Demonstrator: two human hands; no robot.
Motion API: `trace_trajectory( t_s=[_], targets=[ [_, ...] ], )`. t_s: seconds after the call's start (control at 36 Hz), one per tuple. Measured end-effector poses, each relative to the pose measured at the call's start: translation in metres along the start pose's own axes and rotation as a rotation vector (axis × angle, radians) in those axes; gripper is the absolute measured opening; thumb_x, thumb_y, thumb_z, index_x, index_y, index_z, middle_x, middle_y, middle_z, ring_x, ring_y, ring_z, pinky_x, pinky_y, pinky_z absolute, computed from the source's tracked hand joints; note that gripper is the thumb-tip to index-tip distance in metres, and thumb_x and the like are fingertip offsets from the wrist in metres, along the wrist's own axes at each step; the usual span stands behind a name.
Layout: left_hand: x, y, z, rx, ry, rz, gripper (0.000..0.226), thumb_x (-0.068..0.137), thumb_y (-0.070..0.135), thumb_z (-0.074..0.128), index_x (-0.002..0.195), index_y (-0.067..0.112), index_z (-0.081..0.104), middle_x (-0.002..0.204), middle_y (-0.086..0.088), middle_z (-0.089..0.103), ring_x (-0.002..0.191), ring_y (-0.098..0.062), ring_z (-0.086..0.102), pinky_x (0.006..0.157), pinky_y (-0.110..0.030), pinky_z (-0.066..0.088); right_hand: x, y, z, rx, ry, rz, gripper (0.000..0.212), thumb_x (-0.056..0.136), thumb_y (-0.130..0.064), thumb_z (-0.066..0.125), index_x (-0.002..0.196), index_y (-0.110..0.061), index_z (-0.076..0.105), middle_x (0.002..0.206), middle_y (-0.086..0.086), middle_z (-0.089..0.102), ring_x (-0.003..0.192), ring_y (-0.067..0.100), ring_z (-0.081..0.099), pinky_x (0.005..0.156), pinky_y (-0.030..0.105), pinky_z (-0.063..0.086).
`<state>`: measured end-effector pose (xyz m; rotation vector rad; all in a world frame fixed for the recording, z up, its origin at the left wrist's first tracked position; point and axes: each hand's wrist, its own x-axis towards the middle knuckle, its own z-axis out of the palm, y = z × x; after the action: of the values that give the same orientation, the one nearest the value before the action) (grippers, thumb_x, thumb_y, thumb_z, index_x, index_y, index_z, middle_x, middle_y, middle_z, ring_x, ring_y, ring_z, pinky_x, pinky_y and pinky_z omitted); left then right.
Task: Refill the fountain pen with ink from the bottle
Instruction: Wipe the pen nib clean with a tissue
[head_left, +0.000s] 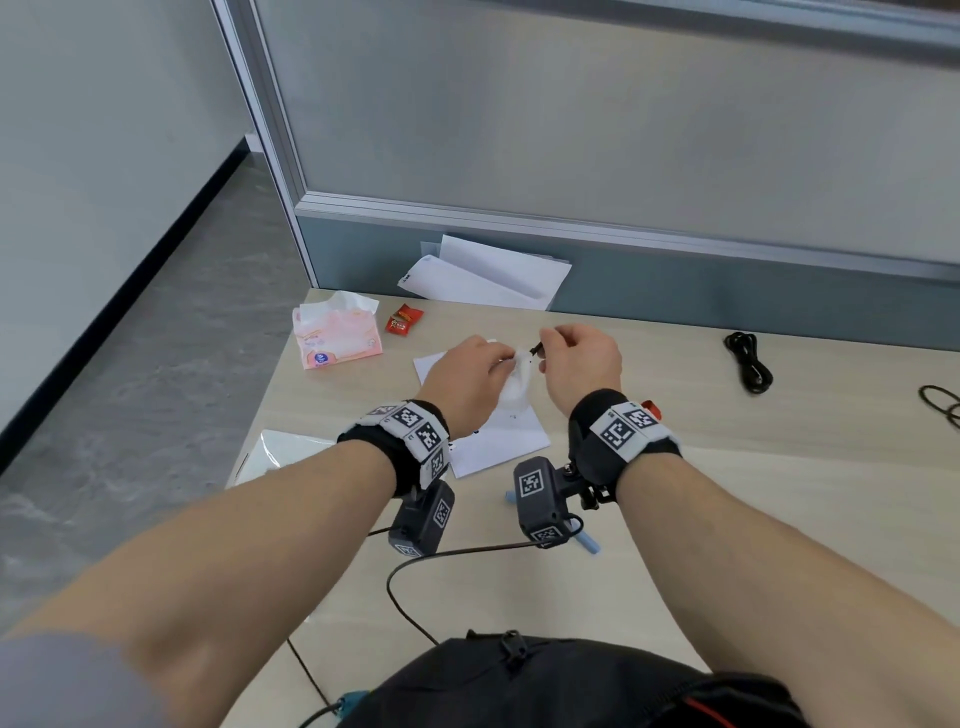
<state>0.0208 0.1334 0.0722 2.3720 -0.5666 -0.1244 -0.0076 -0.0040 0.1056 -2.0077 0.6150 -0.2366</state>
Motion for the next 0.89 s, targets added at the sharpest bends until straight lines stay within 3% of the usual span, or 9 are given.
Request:
trace_trajectory(
  t_s=[0.11, 0.28, 0.5, 0.69, 0.78, 0.89],
  targets=[
    [-0.002, 0.0, 0.004, 0.096, 0.012, 0.056, 0.032, 0.096, 0.043, 0.046, 0.109, 0.018, 0.063, 0.098, -0.003, 0.052, 0.094, -0.019, 0.05, 0.073, -0.027, 0.032, 0.001, -0.004, 0.0, 0.003, 0.008, -0.022, 0.017, 0.09, -0.028, 0.055, 0.076, -0.021, 0.064, 0.079, 0.004, 0.07, 0.083, 0.023, 0.065, 0.085, 0.036, 0.051],
    [0.002, 0.003, -0.002, 0.196, -0.02, 0.095, 0.035, 0.096, 0.042, 0.046, 0.09, 0.012, 0.064, 0.086, 0.001, 0.045, 0.088, -0.02, 0.046, 0.071, -0.028, 0.032, 0.002, -0.006, 0.003, -0.003, 0.001, -0.043, 0.018, 0.09, -0.028, 0.056, 0.076, -0.02, 0.063, 0.077, 0.003, 0.069, 0.081, 0.022, 0.065, 0.081, 0.034, 0.051],
    [0.005, 0.0, -0.015, 0.163, 0.024, 0.126, 0.037, 0.097, 0.038, 0.048, 0.084, 0.011, 0.069, 0.075, 0.004, 0.047, 0.075, -0.013, 0.041, 0.062, -0.023, 0.021, 0.003, -0.007, 0.007, -0.022, -0.028, -0.074, 0.018, 0.09, -0.027, 0.055, 0.081, -0.017, 0.067, 0.078, 0.001, 0.069, 0.08, 0.019, 0.065, 0.075, 0.027, 0.047],
    [0.0, -0.006, -0.023, 0.069, 0.028, 0.128, 0.038, 0.097, 0.037, 0.048, 0.08, 0.007, 0.065, 0.073, -0.001, 0.055, 0.073, -0.02, 0.051, 0.07, -0.031, 0.038, 0.006, -0.008, 0.007, -0.007, -0.039, -0.087, 0.017, 0.091, -0.025, 0.054, 0.084, -0.017, 0.067, 0.078, 0.001, 0.068, 0.08, 0.02, 0.064, 0.078, 0.027, 0.048],
    [0.001, -0.008, -0.026, 0.069, 0.041, 0.077, 0.037, 0.098, 0.034, 0.046, 0.073, 0.01, 0.056, 0.071, 0.0, 0.051, 0.071, -0.02, 0.048, 0.068, -0.033, 0.037, 0.007, -0.007, 0.006, -0.013, -0.034, -0.096, 0.018, 0.091, -0.025, 0.053, 0.081, -0.019, 0.067, 0.074, -0.002, 0.066, 0.079, 0.02, 0.064, 0.077, 0.029, 0.049],
    [0.003, -0.022, -0.031, -0.028, 0.111, -0.118, 0.041, 0.1, 0.034, 0.041, 0.065, 0.012, 0.046, 0.06, 0.002, 0.046, 0.058, -0.015, 0.042, 0.052, -0.029, 0.028, 0.008, -0.006, 0.007, -0.004, -0.034, -0.104, 0.019, 0.091, -0.025, 0.052, 0.077, -0.023, 0.064, 0.073, -0.006, 0.066, 0.076, 0.019, 0.065, 0.076, 0.031, 0.051]
  ],
)
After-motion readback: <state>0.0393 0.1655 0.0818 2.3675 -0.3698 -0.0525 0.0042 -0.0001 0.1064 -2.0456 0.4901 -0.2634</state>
